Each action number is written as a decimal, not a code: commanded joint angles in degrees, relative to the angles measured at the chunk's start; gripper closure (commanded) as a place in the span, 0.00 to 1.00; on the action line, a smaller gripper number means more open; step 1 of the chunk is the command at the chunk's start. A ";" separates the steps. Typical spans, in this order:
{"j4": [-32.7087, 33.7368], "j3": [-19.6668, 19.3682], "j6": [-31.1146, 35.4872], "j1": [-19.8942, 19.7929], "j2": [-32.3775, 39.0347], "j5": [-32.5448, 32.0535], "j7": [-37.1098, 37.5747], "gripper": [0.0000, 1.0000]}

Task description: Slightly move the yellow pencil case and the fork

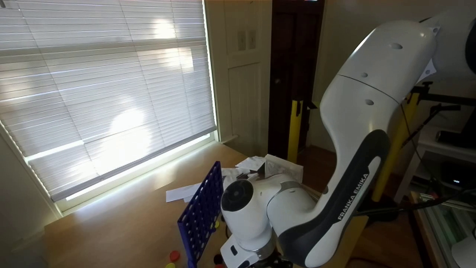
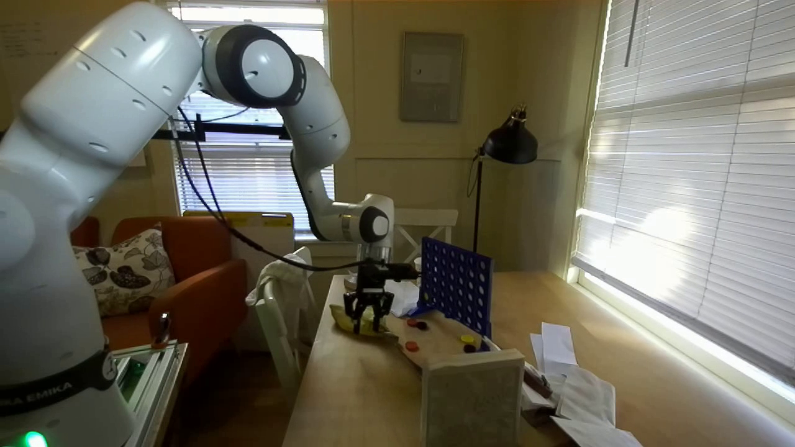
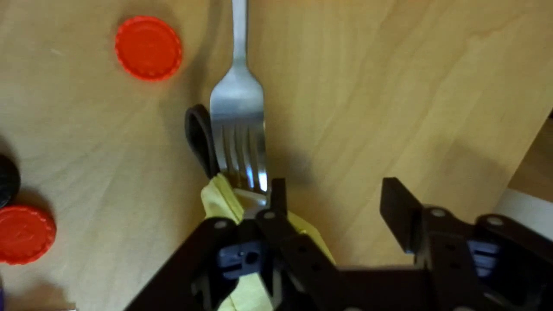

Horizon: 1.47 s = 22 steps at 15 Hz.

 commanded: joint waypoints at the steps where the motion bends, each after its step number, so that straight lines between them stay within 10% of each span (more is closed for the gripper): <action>1: -2.41 -1.86 -1.97 2.01 -3.18 -4.91 -5.14 0.09; 13: -0.60 -7.98 0.63 3.75 -0.44 -31.11 -8.09 0.00; 22: 1.74 -6.73 -0.98 5.31 2.11 -29.37 12.02 0.00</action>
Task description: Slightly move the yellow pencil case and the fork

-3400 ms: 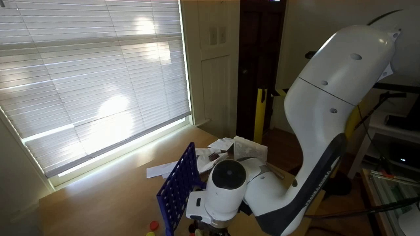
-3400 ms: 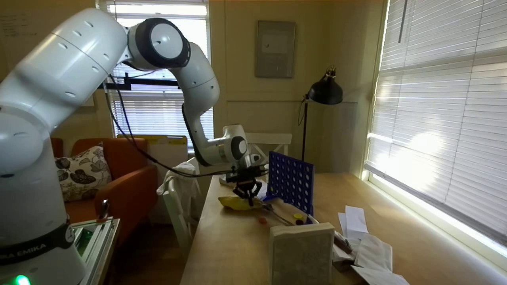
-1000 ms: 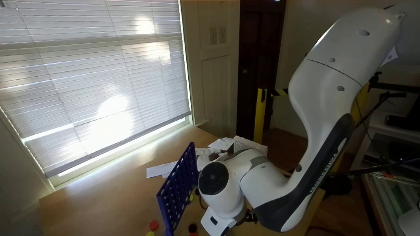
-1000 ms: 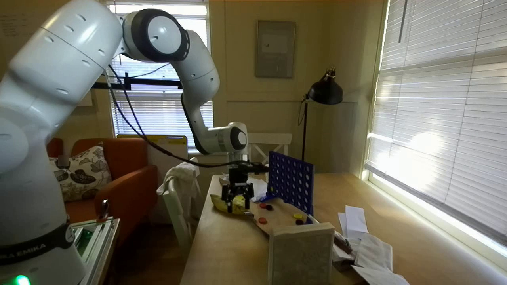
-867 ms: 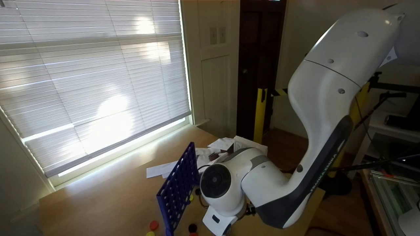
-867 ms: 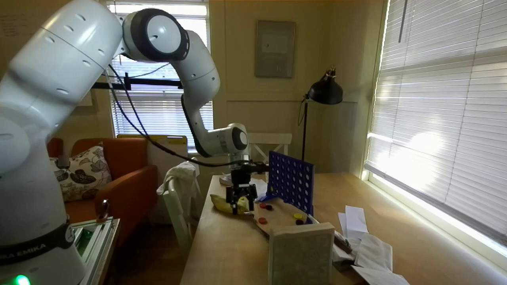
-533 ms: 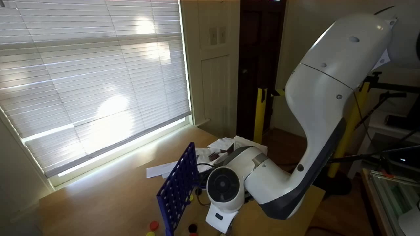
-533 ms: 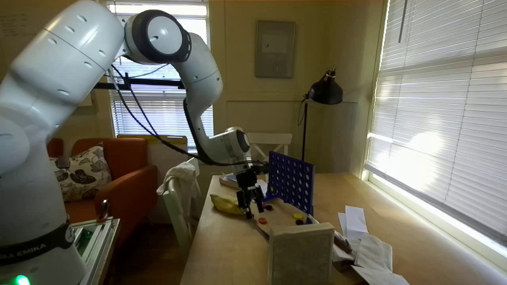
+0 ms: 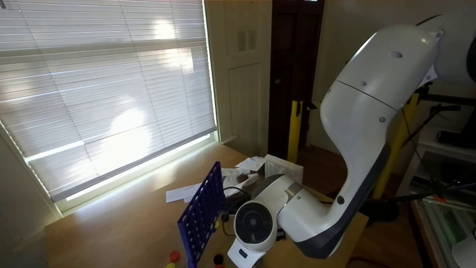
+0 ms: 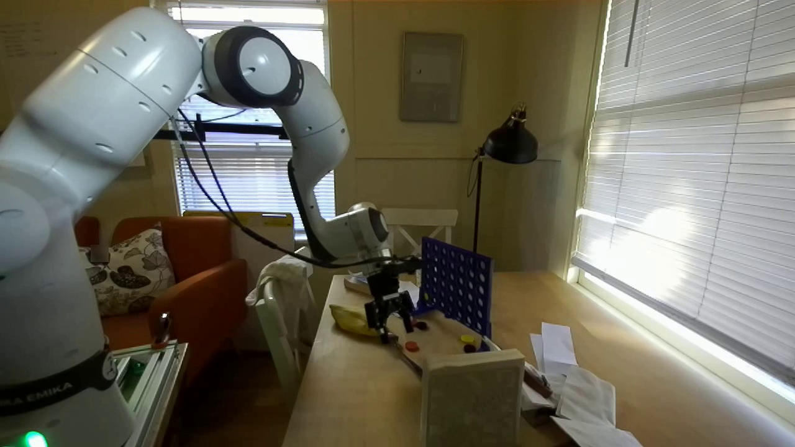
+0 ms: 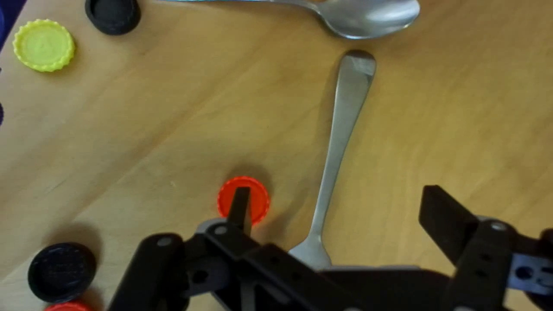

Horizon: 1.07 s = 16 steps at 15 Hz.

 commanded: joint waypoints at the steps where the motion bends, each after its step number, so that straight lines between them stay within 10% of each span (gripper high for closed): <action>1: 2.00 0.83 -0.52 0.16 1.99 0.06 7.33 0.00; 5: 4.08 1.28 -0.43 -0.38 4.12 0.57 11.94 0.06; 7: 4.92 1.26 -0.71 -0.34 4.88 0.41 13.41 0.34; 16: 7.22 1.65 -1.16 -0.75 6.74 0.94 14.89 0.98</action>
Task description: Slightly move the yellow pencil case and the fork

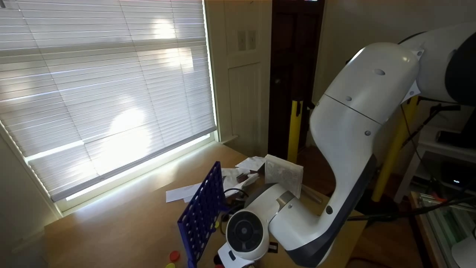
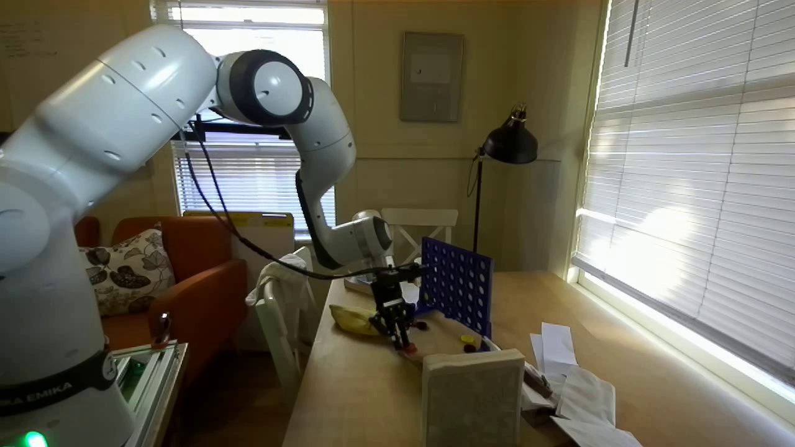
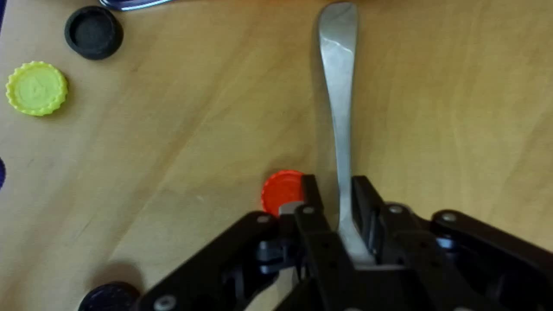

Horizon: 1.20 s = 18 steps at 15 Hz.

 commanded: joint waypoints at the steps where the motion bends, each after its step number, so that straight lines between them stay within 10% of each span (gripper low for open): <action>1: 2.18 0.97 -1.19 -0.72 1.72 0.80 0.55 1.00; 11: -4.58 1.12 4.54 -3.19 -5.47 0.48 10.01 0.98; 18: -9.39 3.76 4.13 -8.87 -11.00 12.87 9.43 0.98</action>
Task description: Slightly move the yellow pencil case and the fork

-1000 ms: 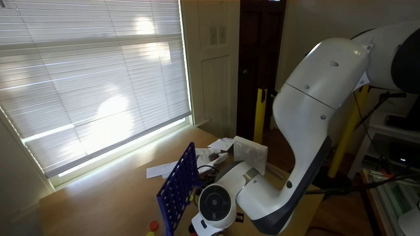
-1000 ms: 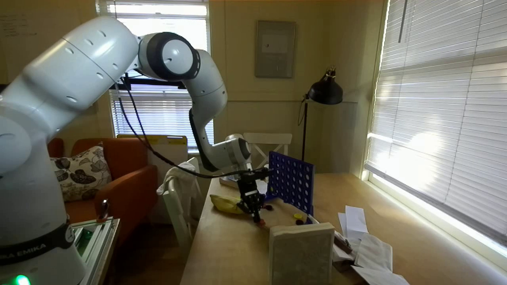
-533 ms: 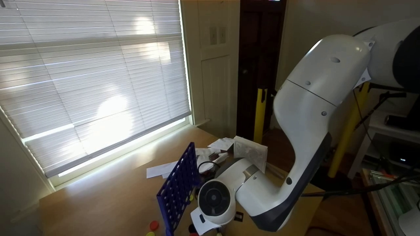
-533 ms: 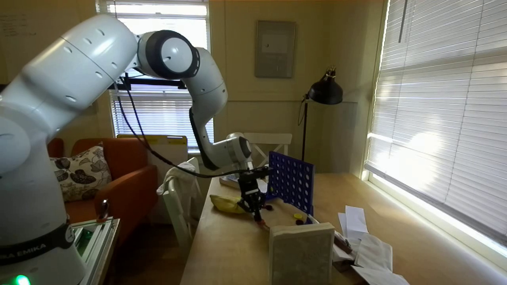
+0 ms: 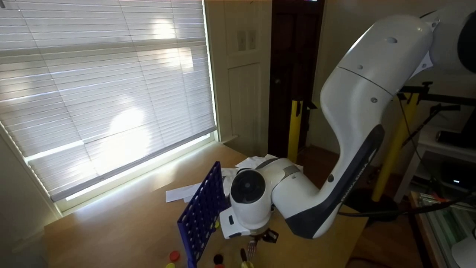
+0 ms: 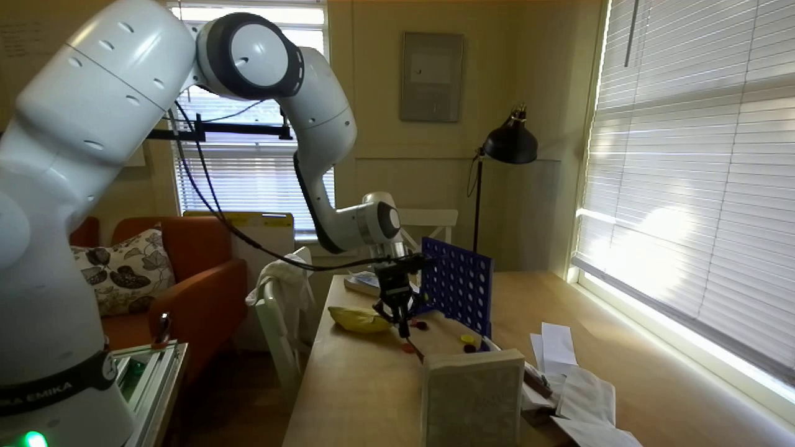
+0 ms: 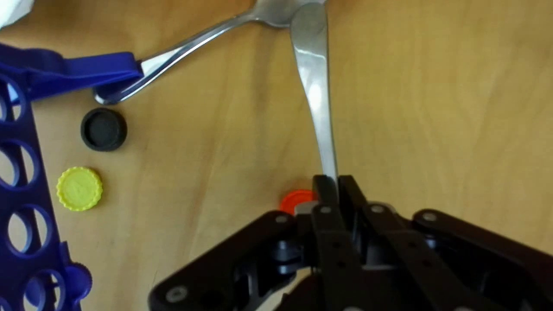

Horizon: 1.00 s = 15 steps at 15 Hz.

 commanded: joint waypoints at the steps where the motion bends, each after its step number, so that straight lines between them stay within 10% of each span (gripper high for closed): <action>1: -3.97 0.96 -0.55 -2.66 -4.17 7.76 0.50 0.98; 15: -5.98 -7.83 -3.03 0.32 -5.61 22.56 27.75 0.98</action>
